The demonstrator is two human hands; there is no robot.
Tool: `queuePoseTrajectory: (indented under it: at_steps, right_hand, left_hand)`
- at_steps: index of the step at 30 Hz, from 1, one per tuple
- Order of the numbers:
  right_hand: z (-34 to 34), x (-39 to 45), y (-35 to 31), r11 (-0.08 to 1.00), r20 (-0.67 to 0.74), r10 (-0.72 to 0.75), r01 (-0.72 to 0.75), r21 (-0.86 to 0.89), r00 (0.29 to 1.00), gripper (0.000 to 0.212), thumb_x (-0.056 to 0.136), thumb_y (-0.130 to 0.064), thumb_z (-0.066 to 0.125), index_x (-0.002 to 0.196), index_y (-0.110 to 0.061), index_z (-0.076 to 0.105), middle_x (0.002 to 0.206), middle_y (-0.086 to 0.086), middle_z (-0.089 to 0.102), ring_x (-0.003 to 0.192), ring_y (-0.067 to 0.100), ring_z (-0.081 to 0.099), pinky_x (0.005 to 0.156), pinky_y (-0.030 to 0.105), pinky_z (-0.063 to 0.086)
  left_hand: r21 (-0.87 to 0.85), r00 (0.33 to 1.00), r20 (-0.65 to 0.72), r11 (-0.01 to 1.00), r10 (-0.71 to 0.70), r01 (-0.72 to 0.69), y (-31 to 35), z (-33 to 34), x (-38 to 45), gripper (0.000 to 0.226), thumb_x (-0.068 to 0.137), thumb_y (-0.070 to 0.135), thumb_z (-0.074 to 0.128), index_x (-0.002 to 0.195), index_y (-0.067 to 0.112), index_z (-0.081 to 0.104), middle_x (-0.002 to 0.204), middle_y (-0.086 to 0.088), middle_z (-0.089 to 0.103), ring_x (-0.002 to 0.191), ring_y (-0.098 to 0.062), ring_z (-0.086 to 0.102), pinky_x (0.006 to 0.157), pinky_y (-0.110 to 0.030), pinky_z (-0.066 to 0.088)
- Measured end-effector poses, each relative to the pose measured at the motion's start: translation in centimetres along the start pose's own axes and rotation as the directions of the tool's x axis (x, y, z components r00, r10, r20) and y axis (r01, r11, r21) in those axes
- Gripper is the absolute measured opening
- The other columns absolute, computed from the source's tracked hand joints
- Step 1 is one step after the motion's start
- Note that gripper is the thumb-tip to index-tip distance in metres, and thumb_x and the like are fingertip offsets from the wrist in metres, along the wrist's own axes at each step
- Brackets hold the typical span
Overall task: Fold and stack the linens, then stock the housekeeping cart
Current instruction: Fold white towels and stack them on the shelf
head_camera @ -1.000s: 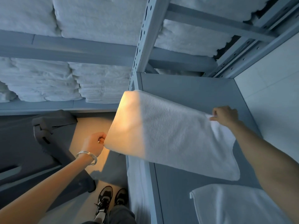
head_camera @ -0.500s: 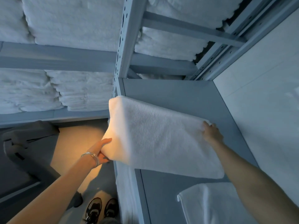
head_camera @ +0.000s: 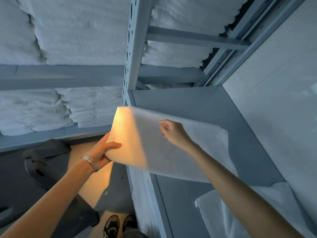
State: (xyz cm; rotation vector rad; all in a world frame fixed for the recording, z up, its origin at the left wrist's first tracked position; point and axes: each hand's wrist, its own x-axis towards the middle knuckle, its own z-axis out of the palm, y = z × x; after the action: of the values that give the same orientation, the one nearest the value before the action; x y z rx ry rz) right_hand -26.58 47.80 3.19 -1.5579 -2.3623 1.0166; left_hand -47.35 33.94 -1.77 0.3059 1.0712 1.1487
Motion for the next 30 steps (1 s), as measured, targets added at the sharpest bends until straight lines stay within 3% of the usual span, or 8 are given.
queuePoseTrajectory:
  at_steps: [4, 8, 11, 14, 16, 23, 26, 30]
  right_hand:
    - [0.0, 2.3, -7.9, 0.89, 0.218, 0.216, -0.284, 0.356, 0.952, 0.039, 0.097, -0.028, 0.046, 0.116, 0.004, 0.055, 0.098, 0.012, 0.053, 0.077, 0.025, 0.061, 0.077, 0.041, 0.055]
    - [-1.3, 4.7, -12.0, 0.83, 0.29, 0.252, -0.36, 0.426, 0.923, 0.054, 0.088, -0.053, 0.054, 0.118, -0.008, 0.057, 0.105, 0.012, 0.061, 0.079, 0.027, 0.064, 0.075, 0.04, 0.057]
    - [-2.5, 5.7, -12.1, 0.922, 0.297, 0.239, -0.312, 0.231, 0.925, 0.068, 0.08, -0.051, 0.067, 0.136, -0.019, 0.046, 0.13, 0.0, 0.052, 0.11, 0.021, 0.057, 0.09, 0.03, 0.049]
    - [-4.3, 5.6, -10.1, 0.978, 0.162, 0.197, -0.181, -0.104, 0.967, 0.03, 0.08, -0.019, 0.072, 0.103, -0.008, 0.057, 0.106, 0.005, 0.052, 0.091, 0.02, 0.053, 0.063, 0.023, 0.043]
    - [-5.7, 5.2, -7.7, 0.975, 0.087, 0.213, -0.207, -0.075, 0.973, 0.025, 0.077, -0.007, 0.069, 0.095, 0.0, 0.054, 0.099, 0.011, 0.056, 0.087, 0.024, 0.057, 0.067, 0.029, 0.046]
    - [-13.8, 0.5, 3.8, 0.863, -0.019, 0.396, -0.365, 0.35, 0.918, 0.033, 0.079, -0.01, 0.072, 0.108, -0.005, 0.057, 0.096, 0.012, 0.066, 0.084, 0.028, 0.066, 0.079, 0.038, 0.056]
    - [-15.4, -2.4, 9.9, 0.788, -0.088, 0.518, -0.434, 0.437, 0.851, 0.018, 0.084, -0.016, 0.068, 0.097, -0.007, 0.058, 0.084, 0.013, 0.061, 0.067, 0.024, 0.06, 0.062, 0.033, 0.048]
    - [-12.5, -7.2, 14.8, 0.606, 0.201, 0.667, -0.679, 0.414, 0.718, 0.035, 0.082, -0.031, 0.071, 0.107, -0.02, 0.05, 0.094, 0.005, 0.065, 0.079, 0.02, 0.063, 0.066, 0.031, 0.051]
  left_hand:
    - [0.267, 0.981, -0.024, 0.947, 0.193, -0.18, 3.5, 2.3, -0.7, 0.086, 0.037, 0.027, 0.071, 0.122, 0.021, 0.056, 0.103, -0.003, 0.065, 0.092, -0.022, 0.061, 0.073, -0.033, 0.052]
    - [0.681, 0.938, 0.027, 0.68, 0.345, -0.27, 6.1, 6.0, -1.6, 0.082, 0.044, 0.019, 0.058, 0.127, 0.022, 0.056, 0.106, -0.001, 0.06, 0.095, -0.016, 0.054, 0.07, -0.01, 0.042]
    - [0.869, 0.909, 0.145, 0.389, 0.392, -0.306, 6.4, 9.9, -2.5, 0.079, 0.058, 0.019, 0.06, 0.136, 0.023, 0.048, 0.123, -0.005, 0.058, 0.112, -0.023, 0.054, 0.084, -0.016, 0.036]
    - [0.938, 0.887, 0.186, 0.194, 0.423, -0.289, 5.1, 13.1, -3.1, 0.072, 0.076, 0.007, 0.062, 0.141, 0.027, 0.04, 0.135, -0.002, 0.051, 0.119, -0.025, 0.051, 0.093, -0.027, 0.038]
    - [0.949, 0.858, 0.206, 0.117, 0.472, -0.292, 3.7, 14.9, -3.7, 0.073, 0.078, 0.01, 0.062, 0.144, 0.028, 0.035, 0.132, -0.002, 0.051, 0.114, -0.025, 0.052, 0.089, -0.029, 0.041]
    - [0.635, 0.763, 0.443, 0.435, 0.472, -0.638, -1.5, 20.9, -2.8, 0.076, 0.072, 0.013, 0.077, 0.139, 0.025, 0.043, 0.131, 0.003, 0.057, 0.106, -0.016, 0.059, 0.095, -0.031, 0.049]
    - [0.797, 0.779, 0.546, 0.096, 0.309, -0.596, -4.2, 20.9, 0.4, 0.091, 0.076, 0.034, 0.075, 0.149, 0.027, 0.02, 0.153, 0.003, 0.029, 0.138, -0.018, 0.029, 0.113, -0.032, 0.024]
    - [0.853, 0.891, 0.451, -0.321, 0.055, -0.412, -8.0, 18.3, 4.0, 0.095, 0.082, 0.049, 0.063, 0.15, 0.033, -0.001, 0.159, 0.003, -0.009, 0.145, -0.026, -0.013, 0.115, -0.049, -0.006]
